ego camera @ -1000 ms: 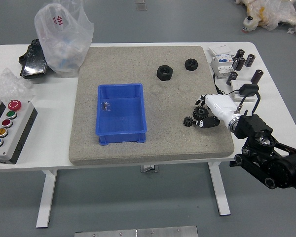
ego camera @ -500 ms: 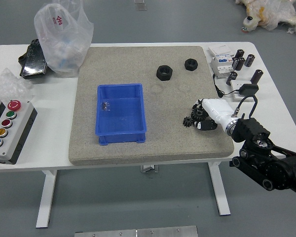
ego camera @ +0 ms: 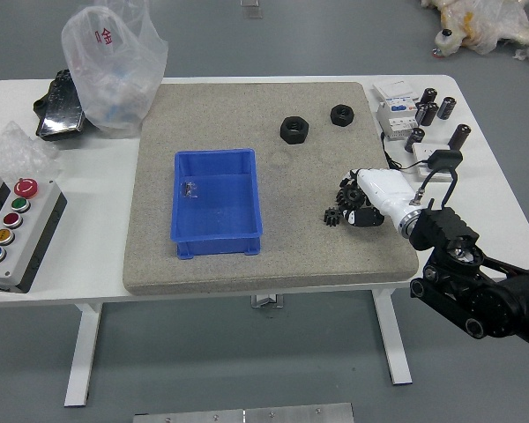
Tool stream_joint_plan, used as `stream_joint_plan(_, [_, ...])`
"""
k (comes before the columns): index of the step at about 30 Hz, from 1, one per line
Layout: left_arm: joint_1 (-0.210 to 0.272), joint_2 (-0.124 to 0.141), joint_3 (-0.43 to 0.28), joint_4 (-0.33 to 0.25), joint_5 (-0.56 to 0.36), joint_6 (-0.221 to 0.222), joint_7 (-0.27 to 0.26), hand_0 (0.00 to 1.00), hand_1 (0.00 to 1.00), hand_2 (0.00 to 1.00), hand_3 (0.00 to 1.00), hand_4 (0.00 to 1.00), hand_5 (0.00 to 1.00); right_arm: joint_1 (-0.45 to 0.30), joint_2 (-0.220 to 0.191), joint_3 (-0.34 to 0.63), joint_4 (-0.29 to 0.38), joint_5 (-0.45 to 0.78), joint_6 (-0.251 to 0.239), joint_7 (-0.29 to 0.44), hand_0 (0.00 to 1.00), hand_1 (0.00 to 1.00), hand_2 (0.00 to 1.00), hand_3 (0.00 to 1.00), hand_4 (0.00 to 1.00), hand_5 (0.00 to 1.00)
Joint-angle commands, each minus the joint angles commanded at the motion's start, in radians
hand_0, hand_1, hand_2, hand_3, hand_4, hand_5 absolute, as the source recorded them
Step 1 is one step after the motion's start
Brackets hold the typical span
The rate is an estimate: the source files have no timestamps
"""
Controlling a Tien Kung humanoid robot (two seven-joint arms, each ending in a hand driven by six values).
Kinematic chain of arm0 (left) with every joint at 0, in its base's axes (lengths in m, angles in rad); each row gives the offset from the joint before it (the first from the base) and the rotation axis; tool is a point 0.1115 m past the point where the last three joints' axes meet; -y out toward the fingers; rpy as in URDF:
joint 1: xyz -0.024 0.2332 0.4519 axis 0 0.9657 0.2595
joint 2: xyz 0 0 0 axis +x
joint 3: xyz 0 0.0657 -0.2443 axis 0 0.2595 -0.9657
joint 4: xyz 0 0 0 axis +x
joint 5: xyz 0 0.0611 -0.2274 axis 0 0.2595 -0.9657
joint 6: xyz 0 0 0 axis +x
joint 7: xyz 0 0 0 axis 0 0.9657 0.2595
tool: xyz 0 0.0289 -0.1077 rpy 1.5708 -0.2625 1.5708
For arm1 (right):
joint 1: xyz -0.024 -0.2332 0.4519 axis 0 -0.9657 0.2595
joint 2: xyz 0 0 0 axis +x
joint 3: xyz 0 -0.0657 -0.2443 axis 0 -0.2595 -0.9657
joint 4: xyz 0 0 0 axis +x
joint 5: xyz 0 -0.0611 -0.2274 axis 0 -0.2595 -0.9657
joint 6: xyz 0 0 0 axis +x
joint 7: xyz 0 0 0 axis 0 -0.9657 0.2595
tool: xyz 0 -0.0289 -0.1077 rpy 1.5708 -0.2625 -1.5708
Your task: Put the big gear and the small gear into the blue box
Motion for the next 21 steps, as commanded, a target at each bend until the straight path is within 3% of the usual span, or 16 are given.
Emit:
stream_joint_plan(7, [0.003,0.0,-0.014,0.0,0.015,-0.003,0.005,0.676,0.669,0.626,0.694,0.731,0.299,0.054,0.02,-0.028,0.118,0.022,0.002,-0.028,0.293,0.311,0.372,0.609,0.266,0.121])
stream_joint_plan(13, [0.001,0.0,-0.023,-0.001,0.028,-0.006,0.009,0.676,0.669,0.627,0.694,0.731,0.3,0.148,0.115,-0.092,0.239,0.021,0.002,-0.041,0.3,0.318,0.37,0.613,0.272,0.126])
stream_joint_plan(14, [0.001,0.0,-0.024,-0.001,0.03,-0.007,0.01,0.676,0.669,0.627,0.694,0.731,0.3,0.16,0.133,-0.102,0.245,0.019,-0.001,-0.039,0.3,0.318,0.37,0.613,0.272,0.126])
stream_joint_plan(15, [0.001,0.0,-0.025,-0.002,0.032,-0.008,0.011,0.676,0.669,0.626,0.694,0.73,0.299,0.171,0.15,-0.113,0.248,0.016,-0.002,-0.037,0.332,0.382,0.42,0.631,0.298,0.142])
stream_joint_plan(20, [0.0,0.002,-0.035,-0.003,0.045,-0.011,0.016,0.676,0.669,0.626,0.694,0.73,0.299,0.219,0.233,-0.182,0.223,-0.013,-0.01,-0.035,0.332,0.382,0.42,0.631,0.298,0.142])
stream_joint_plan(21, [0.0,0.003,-0.038,-0.003,0.049,-0.012,0.017,0.675,0.669,0.627,0.694,0.731,0.299,0.227,0.246,-0.199,0.209,-0.022,-0.009,-0.033,0.373,0.484,0.578,0.66,0.32,0.151])
